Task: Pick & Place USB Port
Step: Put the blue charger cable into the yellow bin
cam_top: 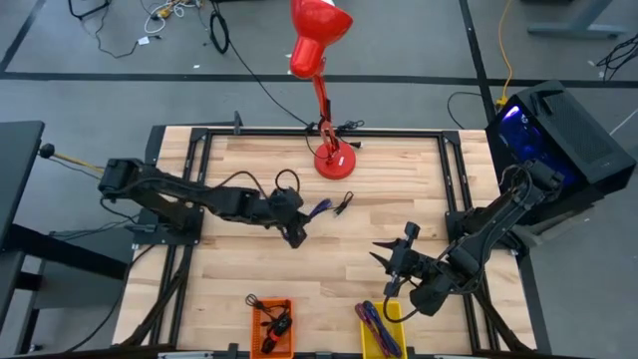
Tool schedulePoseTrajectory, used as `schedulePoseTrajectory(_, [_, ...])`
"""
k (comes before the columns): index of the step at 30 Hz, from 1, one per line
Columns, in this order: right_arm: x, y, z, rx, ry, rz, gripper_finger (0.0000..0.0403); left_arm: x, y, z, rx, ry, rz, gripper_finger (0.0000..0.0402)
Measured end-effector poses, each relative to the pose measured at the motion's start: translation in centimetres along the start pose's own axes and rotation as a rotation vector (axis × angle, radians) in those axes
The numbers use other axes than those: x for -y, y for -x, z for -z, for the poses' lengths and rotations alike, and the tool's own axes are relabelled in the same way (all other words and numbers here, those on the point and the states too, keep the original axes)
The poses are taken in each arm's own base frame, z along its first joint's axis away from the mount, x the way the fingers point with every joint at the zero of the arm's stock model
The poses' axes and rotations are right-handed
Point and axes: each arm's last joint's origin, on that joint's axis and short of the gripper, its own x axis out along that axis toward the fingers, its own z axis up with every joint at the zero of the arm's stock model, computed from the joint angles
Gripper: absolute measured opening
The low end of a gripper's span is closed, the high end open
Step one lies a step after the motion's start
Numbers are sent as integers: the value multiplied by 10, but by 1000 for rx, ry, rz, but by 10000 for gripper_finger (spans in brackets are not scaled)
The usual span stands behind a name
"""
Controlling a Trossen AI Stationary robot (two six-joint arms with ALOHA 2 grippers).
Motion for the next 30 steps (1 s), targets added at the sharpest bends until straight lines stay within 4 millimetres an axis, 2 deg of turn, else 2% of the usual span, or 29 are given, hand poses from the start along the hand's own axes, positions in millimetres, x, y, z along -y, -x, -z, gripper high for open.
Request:
schedulePoseTrajectory(7, [3,-18,7,50,-63,61,114,39,35,-31,150,-159,104,24])
schedulePoseTrajectory(15, [4,-33,-17,154,-65,26,114,71,58,-53,278,-273,186,23])
schedulePoseTrajectory(21, [9,-44,-35,225,-26,-43,114,86,68,-53,356,-317,260,23])
schedulePoseTrajectory(26, [18,-53,-50,297,-14,-58,114,95,72,-45,351,-352,291,23])
schedulePoseTrajectory(30, [23,-57,-62,381,-26,-139,114,99,75,-41,354,-376,274,23])
